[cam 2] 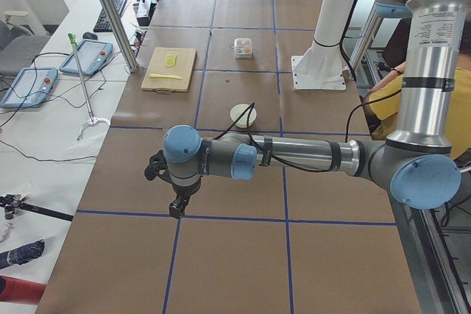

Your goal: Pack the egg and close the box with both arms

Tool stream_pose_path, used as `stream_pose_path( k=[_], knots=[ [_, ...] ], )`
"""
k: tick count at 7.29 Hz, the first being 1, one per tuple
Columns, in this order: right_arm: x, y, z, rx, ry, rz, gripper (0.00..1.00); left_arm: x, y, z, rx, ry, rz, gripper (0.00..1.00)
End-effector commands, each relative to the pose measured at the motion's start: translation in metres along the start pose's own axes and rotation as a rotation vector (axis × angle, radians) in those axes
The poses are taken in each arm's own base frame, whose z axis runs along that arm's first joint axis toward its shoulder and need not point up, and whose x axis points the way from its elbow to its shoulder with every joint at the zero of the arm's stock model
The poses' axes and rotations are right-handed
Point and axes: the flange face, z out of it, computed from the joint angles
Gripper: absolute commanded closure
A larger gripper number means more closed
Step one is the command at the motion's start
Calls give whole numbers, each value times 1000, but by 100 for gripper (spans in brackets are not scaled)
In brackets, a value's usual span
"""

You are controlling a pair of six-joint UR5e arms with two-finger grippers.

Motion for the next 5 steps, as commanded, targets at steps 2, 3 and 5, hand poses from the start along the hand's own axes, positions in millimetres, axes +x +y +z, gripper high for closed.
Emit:
stream_pose_path(
  k=[2,3,5],
  knots=[
    [13,2,16,-32,-4,28,0,0,3,0,22,-8,19,0],
    [11,0,14,-27,-7,24,0,1,3,-1,26,-4,18,0],
    [11,-2,13,-25,-7,22,0,-1,5,1,18,-10,11,0]
  ],
)
